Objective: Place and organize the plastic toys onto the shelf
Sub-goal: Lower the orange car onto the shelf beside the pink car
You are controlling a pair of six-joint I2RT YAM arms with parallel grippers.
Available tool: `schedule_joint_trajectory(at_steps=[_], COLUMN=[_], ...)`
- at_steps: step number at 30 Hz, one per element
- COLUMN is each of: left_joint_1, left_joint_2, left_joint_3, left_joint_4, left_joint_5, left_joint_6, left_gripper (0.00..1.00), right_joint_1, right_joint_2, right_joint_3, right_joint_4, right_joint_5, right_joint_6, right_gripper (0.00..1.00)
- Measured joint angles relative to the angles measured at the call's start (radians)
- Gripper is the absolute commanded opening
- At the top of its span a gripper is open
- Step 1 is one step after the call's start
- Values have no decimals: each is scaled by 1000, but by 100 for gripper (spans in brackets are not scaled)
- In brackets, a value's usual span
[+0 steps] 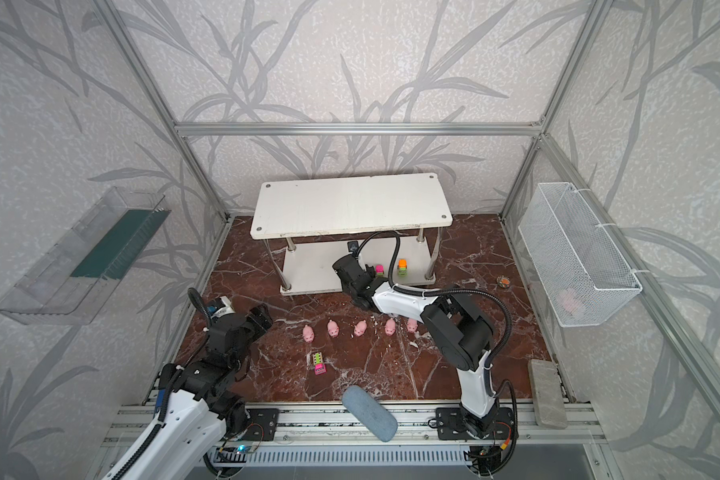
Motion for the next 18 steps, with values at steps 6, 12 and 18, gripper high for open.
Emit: schedule_joint_trajectory(at_steps=[6, 12, 18], left_joint_1=[0, 0, 0], left_joint_2=[1, 4, 3], left_joint_3=[0, 0, 0], left_joint_4=[0, 0, 0], left_joint_5=[0, 0, 0], left_joint_6=[0, 0, 0], left_gripper=[84, 84, 84], right_joint_1=[-14, -18, -20], right_joint_2=[10, 26, 53], right_joint_3=[10, 43, 73], right_joint_4=[1, 0, -5], right_joint_5=[-2, -9, -19], right_joint_6=[7, 12, 15], right_gripper=[28, 29, 32])
